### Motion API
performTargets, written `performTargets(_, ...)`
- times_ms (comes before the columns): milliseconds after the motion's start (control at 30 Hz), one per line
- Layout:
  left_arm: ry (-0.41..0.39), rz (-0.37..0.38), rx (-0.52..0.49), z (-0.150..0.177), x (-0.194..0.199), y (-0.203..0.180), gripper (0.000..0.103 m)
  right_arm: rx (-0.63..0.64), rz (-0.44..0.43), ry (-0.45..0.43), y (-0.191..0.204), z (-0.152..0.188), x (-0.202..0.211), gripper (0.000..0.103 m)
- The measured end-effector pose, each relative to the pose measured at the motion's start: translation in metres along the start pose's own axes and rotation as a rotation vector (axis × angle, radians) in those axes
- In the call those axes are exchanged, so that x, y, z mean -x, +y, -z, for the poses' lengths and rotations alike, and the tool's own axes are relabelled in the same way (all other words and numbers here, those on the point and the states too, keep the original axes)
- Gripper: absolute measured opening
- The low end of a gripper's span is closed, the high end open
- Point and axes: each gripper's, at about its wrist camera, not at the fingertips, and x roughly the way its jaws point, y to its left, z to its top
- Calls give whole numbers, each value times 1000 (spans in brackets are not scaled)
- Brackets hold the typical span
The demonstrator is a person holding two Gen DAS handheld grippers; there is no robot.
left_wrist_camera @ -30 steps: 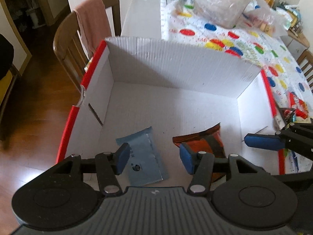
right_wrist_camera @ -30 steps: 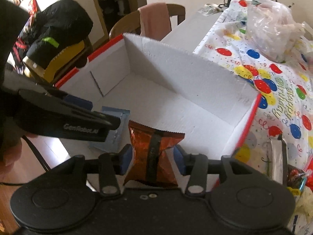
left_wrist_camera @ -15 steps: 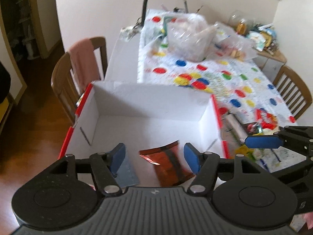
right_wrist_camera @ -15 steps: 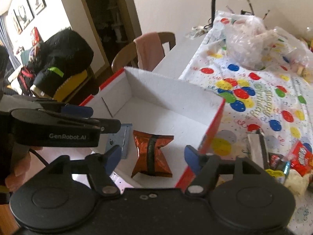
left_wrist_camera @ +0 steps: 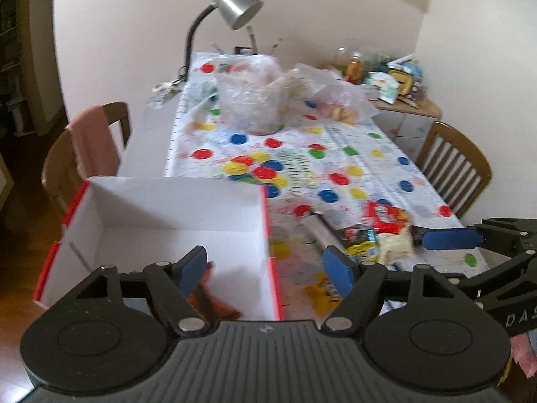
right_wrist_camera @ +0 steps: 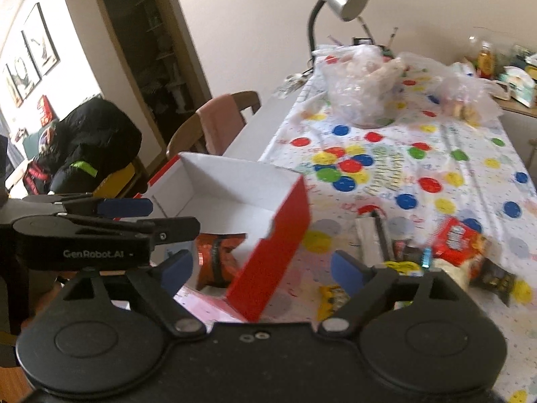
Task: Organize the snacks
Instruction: 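Grasp the white packet with right tool while left tool grasps yellow candy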
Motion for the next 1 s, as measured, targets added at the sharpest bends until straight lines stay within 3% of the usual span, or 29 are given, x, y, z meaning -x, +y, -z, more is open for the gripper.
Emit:
performTargets(233, -18, 53, -25, 1, -9, -47, 84, -44, 62, -38, -51, 18, 30, 101)
performTargets(600, 98, 47, -36, 22, -63, -97, 84, 6, 117, 5, -125, 51, 52, 103)
performTargets(1000, 287, -50, 64, 47, -138, -108, 84, 69, 63, 183, -161, 82, -9, 103)
